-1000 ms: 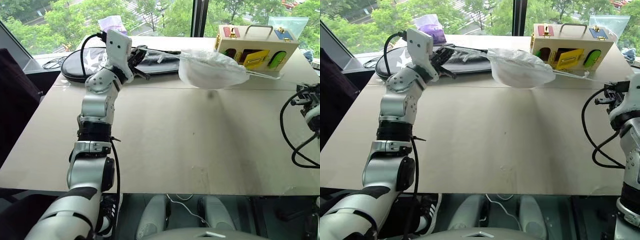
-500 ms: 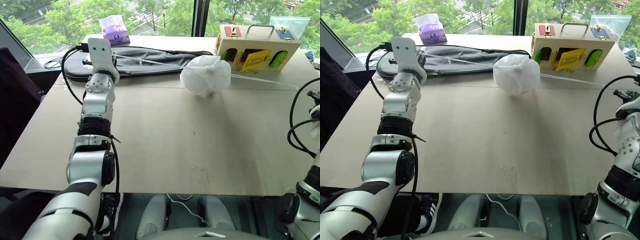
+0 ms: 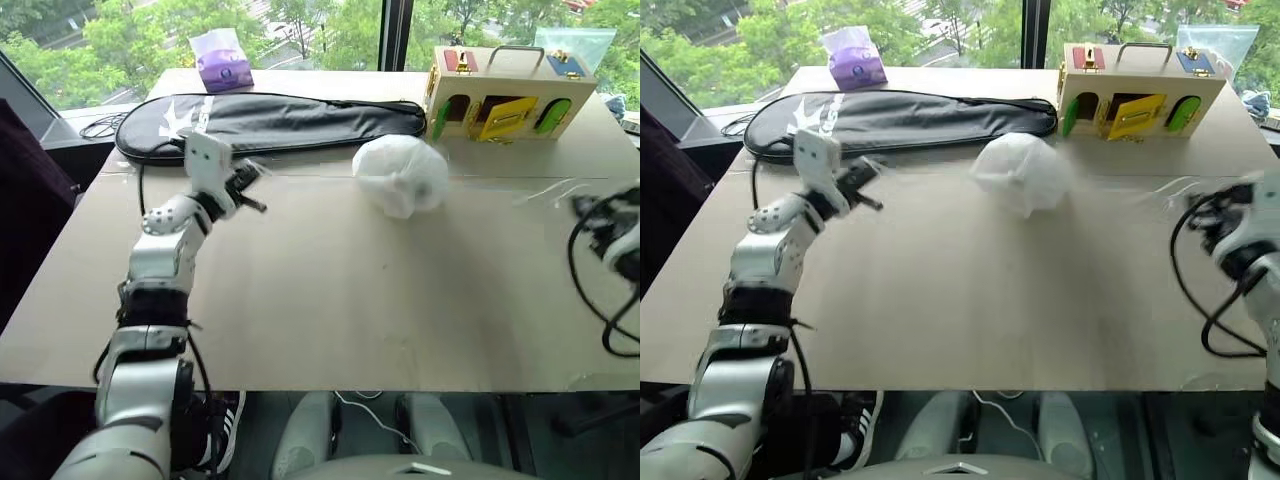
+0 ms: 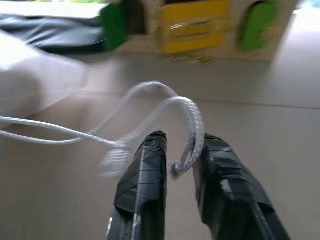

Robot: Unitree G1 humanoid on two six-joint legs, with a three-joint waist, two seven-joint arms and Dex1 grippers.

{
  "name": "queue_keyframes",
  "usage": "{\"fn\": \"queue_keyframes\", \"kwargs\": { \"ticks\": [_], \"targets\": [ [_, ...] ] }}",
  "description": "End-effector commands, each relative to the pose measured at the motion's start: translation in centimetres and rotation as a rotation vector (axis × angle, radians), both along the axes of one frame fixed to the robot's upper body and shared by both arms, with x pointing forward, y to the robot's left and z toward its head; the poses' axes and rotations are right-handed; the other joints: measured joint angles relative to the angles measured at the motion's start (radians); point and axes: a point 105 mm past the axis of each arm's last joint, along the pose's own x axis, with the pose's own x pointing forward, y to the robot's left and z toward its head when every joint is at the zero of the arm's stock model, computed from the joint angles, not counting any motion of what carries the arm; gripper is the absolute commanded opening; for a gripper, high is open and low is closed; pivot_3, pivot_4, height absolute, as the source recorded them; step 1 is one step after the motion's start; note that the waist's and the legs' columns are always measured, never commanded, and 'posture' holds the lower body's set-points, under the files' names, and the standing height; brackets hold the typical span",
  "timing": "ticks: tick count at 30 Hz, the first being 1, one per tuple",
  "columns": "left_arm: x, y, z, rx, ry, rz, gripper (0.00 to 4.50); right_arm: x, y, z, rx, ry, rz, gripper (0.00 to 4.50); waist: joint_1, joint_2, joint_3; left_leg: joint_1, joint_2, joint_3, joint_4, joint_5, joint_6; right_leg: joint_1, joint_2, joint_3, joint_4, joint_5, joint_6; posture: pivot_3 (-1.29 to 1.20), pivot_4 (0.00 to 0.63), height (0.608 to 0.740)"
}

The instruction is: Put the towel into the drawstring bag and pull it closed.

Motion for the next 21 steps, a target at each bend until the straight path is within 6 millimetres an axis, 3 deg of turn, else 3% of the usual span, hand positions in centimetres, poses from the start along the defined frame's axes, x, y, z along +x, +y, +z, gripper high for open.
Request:
{"fn": "queue_keyframes", "kwargs": {
  "ticks": [1, 3, 5, 10, 12, 17, 21],
  "targets": [
    [-2.4, 0.2, 0.7, 0.101, 0.012, -0.143, 2.24, -2.1, 0.7, -0.6, -0.200, 0.024, 0.175, 2.77, 0.003, 0.000, 0.000, 0.000, 0.000, 0.000, 0.001, 0.000, 0.000, 0.000, 0.000, 0.000, 0.001, 0.000, 0.000, 0.00, 0.150, 0.740],
    [-3.5, 1.8, -0.9, 0.216, 0.083, -0.177, 3.09, -3.4, -0.9, -2.4, -0.330, 0.107, 0.232, 3.65, 0.003, 0.000, 0.000, 0.001, 0.000, 0.000, 0.002, 0.000, 0.000, 0.001, 0.000, 0.000, 0.001, 0.000, 0.000, 0.00, 0.150, 0.740],
    [-4.2, 3.4, -1.5, 0.257, 0.138, -0.186, 4.04, -4.1, -2.2, -2.6, -0.365, 0.132, 0.261, 4.50, 0.000, -0.001, 0.000, 0.002, 0.000, 0.000, 0.002, 0.000, 0.000, 0.002, 0.001, 0.000, 0.000, 0.000, 0.000, 0.00, 0.150, 0.740],
    [-5.0, 6.6, -2.0, 0.294, 0.173, -0.149, 4.04, -4.5, -5.1, -2.0, -0.390, 0.080, 0.253, 4.50, 0.004, 0.000, 0.000, 0.002, 0.001, 0.000, 0.006, 0.000, 0.000, 0.003, 0.002, 0.000, 0.001, 0.000, 0.000, 0.00, 0.150, 0.740],
    [-6.0, 7.4, -3.3, 0.335, 0.202, -0.146, 4.04, -4.8, -5.3, -2.2, -0.342, 0.061, 0.255, 4.50, 0.003, -0.001, 0.000, 0.002, 0.002, 0.000, 0.007, 0.000, 0.000, 0.004, 0.001, 0.000, 0.001, 0.000, 0.000, 0.00, 0.150, 0.740],
    [-8.2, 7.7, -5.8, 0.357, 0.250, -0.156, 4.04, -5.3, -5.5, -2.9, -0.267, 0.026, 0.254, 4.50, 0.006, -0.001, 0.000, 0.002, 0.003, -0.001, 0.006, 0.000, 0.000, 0.004, -0.003, 0.000, 0.000, 0.000, 0.000, 0.00, 0.150, 0.740],
    [-9.0, 7.5, -6.3, 0.322, 0.244, -0.142, 4.04, -5.8, -5.5, -3.2, -0.212, 0.003, 0.271, 4.50, 0.009, 0.000, 0.000, 0.002, 0.003, -0.002, 0.006, 0.000, 0.000, 0.005, -0.006, 0.001, 0.000, 0.000, 0.000, 0.00, 0.150, 0.740]
  ]
}}
